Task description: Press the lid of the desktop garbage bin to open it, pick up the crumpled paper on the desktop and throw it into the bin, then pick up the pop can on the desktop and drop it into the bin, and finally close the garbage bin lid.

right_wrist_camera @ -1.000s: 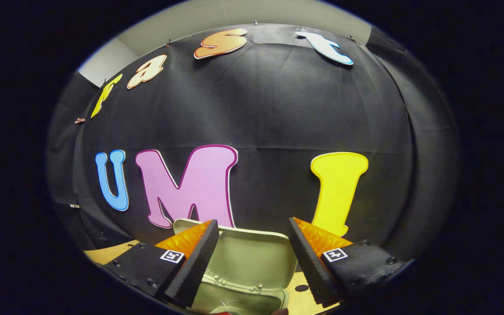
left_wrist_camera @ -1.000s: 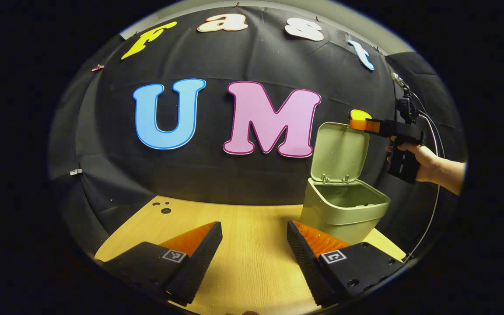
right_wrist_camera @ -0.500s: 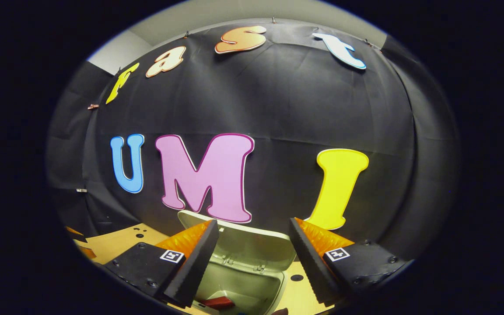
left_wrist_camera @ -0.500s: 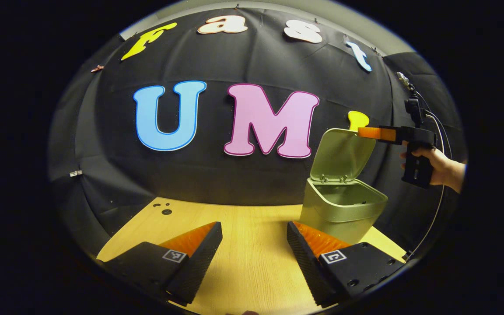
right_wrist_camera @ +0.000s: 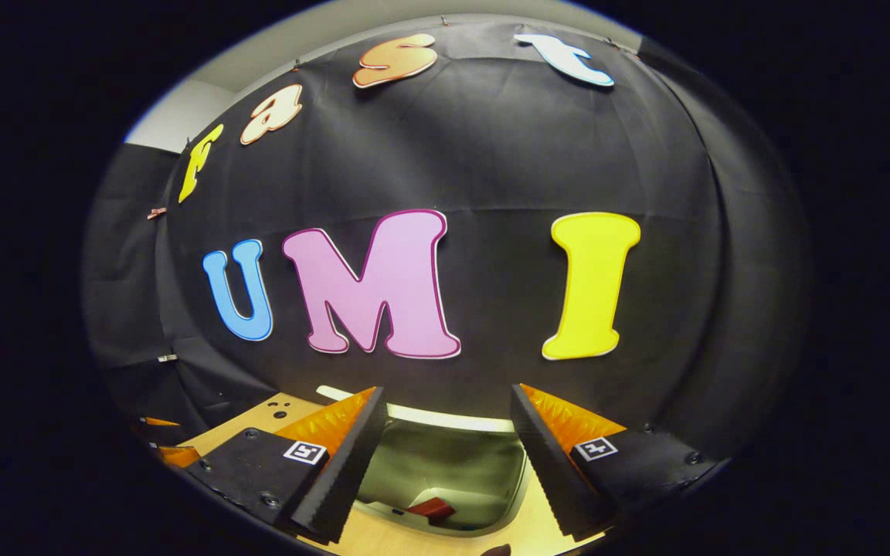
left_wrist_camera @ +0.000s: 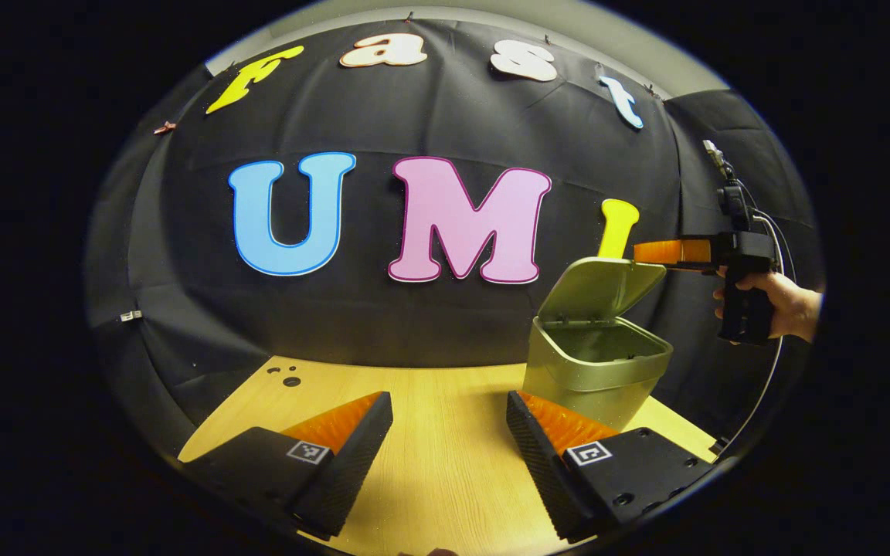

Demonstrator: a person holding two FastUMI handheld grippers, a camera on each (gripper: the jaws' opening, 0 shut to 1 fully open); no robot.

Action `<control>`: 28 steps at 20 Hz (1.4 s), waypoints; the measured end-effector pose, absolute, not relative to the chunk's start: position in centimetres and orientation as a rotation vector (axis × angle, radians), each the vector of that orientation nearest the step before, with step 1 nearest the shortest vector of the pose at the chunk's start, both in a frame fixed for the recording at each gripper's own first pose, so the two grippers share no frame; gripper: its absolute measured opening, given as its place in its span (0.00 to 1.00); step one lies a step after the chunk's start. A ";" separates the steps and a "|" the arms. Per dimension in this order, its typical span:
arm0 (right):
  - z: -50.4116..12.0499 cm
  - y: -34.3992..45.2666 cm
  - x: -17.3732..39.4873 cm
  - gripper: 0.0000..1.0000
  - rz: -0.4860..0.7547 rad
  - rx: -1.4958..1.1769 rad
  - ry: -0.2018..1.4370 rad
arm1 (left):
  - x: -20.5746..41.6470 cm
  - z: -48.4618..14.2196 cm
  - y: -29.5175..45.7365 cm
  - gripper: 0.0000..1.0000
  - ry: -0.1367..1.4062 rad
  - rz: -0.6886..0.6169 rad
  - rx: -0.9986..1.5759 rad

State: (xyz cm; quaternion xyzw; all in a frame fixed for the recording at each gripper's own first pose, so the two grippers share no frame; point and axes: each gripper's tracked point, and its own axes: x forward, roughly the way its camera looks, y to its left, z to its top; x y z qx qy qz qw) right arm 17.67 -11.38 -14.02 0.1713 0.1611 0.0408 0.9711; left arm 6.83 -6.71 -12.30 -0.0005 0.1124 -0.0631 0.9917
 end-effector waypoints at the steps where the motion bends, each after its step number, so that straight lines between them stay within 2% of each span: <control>1: -14.5 -11.1 17.3 0.99 0.087 0.355 0.341 | 6.7 -12.3 -6.5 0.95 0.225 -0.127 0.000; 11: -20.9 -8.2 14.7 0.98 0.092 0.325 0.483 | 6.3 -12.1 -5.7 0.95 0.221 -0.122 -0.001; 22: -23.8 -3.3 13.8 0.98 0.140 0.251 0.517 | 6.0 -12.4 -5.2 0.95 0.228 -0.105 -0.007; 28: -23.9 -2.8 13.3 0.99 0.142 0.257 0.482 | 6.0 -12.5 -5.2 0.96 0.232 -0.100 -0.008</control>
